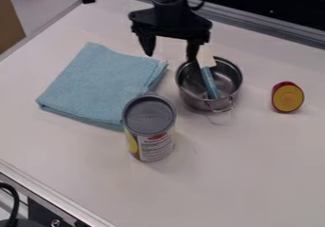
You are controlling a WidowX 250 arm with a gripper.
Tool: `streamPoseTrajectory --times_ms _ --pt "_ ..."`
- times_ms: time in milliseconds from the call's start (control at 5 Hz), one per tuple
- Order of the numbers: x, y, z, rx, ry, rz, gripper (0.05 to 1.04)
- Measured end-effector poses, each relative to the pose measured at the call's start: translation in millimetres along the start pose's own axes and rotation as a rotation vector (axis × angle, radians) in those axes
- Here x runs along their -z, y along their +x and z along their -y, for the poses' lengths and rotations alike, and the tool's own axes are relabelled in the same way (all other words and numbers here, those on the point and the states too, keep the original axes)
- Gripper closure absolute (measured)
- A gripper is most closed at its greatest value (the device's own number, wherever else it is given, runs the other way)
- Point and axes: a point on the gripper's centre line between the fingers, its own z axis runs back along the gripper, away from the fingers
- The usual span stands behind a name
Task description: Move the silver pot to the left side of the table, on the right side of the navy blue towel.
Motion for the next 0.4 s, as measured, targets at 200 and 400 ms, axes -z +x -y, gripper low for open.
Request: streamPoseTrajectory --times_ms 200,400 --pt "-4 -3 -31 0.016 -0.031 -0.029 0.086" --pt "-7 -17 -65 0.051 -0.036 -0.064 0.086"
